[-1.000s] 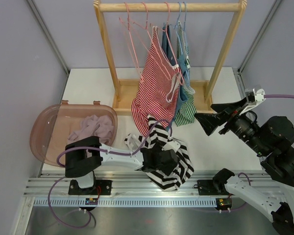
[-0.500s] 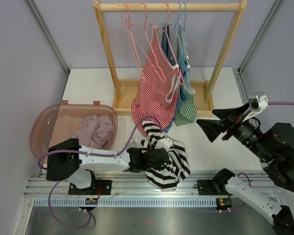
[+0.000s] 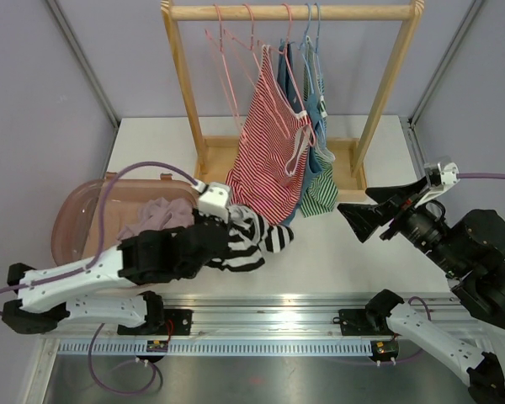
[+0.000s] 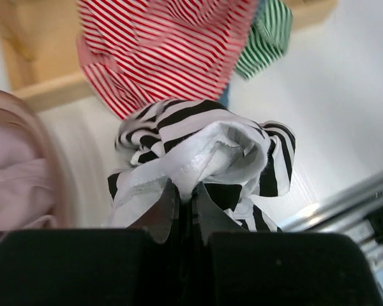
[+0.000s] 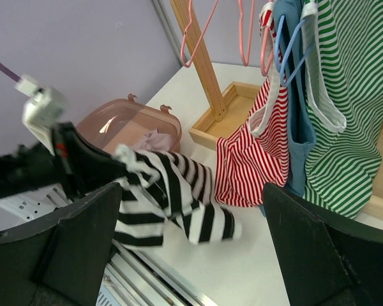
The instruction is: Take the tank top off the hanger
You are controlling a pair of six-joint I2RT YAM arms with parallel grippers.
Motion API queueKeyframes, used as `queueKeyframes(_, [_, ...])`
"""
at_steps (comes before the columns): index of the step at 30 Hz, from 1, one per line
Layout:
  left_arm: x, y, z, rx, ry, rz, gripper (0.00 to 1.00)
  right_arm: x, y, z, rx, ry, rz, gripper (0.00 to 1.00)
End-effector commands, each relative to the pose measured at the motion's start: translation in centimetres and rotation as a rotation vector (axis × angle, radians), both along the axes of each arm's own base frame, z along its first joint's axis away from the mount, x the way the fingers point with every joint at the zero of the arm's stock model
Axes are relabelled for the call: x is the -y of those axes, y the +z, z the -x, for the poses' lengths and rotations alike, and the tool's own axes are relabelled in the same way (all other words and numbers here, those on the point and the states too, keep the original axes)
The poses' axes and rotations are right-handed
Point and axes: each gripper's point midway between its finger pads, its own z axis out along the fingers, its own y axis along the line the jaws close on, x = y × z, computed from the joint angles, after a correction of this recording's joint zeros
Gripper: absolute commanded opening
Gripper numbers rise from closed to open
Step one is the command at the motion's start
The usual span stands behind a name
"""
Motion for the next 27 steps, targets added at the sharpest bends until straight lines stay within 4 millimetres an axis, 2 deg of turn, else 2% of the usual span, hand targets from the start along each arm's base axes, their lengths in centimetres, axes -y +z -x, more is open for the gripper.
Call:
queueKeyframes(1, [-7.0, 6.0, -2.7, 0.140, 0.216, 0.025, 0.00, 0.2, 0.6, -1.0, 0.008, -0.043, 0.009, 0.99])
queueKeyframes(4, [-10.5, 8.3, -3.6, 0.171, 0.292, 0.047, 0.00, 0.1, 0.4, -1.5, -0.008, -0.058, 0.011, 0.99])
queueKeyframes(5, [-12.2, 9.3, -4.3, 0.184, 0.350, 0.057, 0.00, 0.1, 0.4, -1.6, -0.009, -0.063, 0.009, 1.00])
queueKeyframes(7, [-14.4, 10.3, -4.8, 0.206, 0.413, 0.044, 0.00, 0.0, 0.3, -1.9, -0.013, -0.067, 0.009, 0.99])
queueKeyframes(10, [-19.5, 10.9, -6.3, 0.226, 0.603, -0.021, 0.00, -0.1, 0.5, -2.0, -0.013, -0.067, -0.001, 0.99])
queueKeyframes(11, [-20.5, 10.5, -6.7, 0.225, 0.642, -0.048, 0.00, -0.2, 0.5, -2.1, -0.013, -0.069, -0.006, 1.00])
queueKeyframes(12, [-23.3, 8.6, -8.0, 0.171, 0.730, -0.108, 0.00, -0.2, 0.6, -2.2, -0.014, -0.073, -0.012, 1.00])
queueKeyframes(13, [-25.3, 8.8, -8.1, 0.175, 0.816, -0.107, 0.00, -0.2, 0.6, -2.2, -0.014, -0.073, -0.012, 1.00])
queueKeyframes(14, [-26.0, 8.0, -8.7, 0.146, 0.834, -0.103, 0.00, -0.2, 0.5, -2.3, -0.018, -0.078, -0.017, 1.00])
queueKeyframes(15, [-26.2, 6.0, -9.3, 0.087, 0.811, -0.095, 0.00, -0.3, 0.5, -2.4, -0.018, -0.080, -0.019, 0.99])
queueKeyframes(16, [-28.9, 5.4, -9.4, 0.068, 0.913, -0.089, 0.00, -0.4, 0.4, -2.6, -0.023, -0.081, -0.017, 0.99])
queueKeyframes(18, [-30.7, 3.8, -9.4, 0.033, 1.008, -0.070, 0.00, -0.2, 0.2, -2.9, -0.032, -0.101, -0.007, 0.99])
queueKeyframes(19, [-32.4, 2.7, -9.1, 0.009, 1.080, -0.071, 0.00, -0.3, 0.0, -3.3, -0.042, -0.106, 0.002, 1.00])
queueKeyframes(20, [-32.9, 1.9, -9.1, -0.013, 1.101, -0.070, 0.02, 0.0, -0.2, -3.6, -0.051, -0.129, 0.016, 1.00])
queueKeyframes(21, [-33.5, 0.5, -9.6, -0.061, 1.113, -0.060, 0.11, 0.1, -0.1, -3.7, -0.053, -0.143, 0.016, 0.99])
queueKeyframes(22, [-34.4, -0.6, -9.6, -0.095, 1.137, -0.051, 0.52, 0.1, -0.4, -4.1, -0.064, -0.155, 0.029, 0.99])
queueKeyframes(23, [-34.3, -1.3, -10.0, -0.124, 1.123, -0.041, 0.75, 0.2, -0.5, -4.3, -0.067, -0.166, 0.034, 1.00])
queueKeyframes(24, [-33.7, -2.1, -10.7, -0.161, 1.091, -0.029, 0.94, 0.1, -0.5, -4.5, -0.069, -0.166, 0.040, 1.00])
queueKeyframes(25, [-33.7, -2.2, -10.7, -0.172, 1.085, -0.028, 0.99, 0.0, -0.7, -4.7, -0.072, -0.171, 0.046, 0.99])
queueKeyframes(27, [-33.1, -2.3, -10.9, -0.174, 1.052, -0.006, 0.99, 0.0, -0.8, -5.1, -0.072, -0.183, 0.048, 0.99])
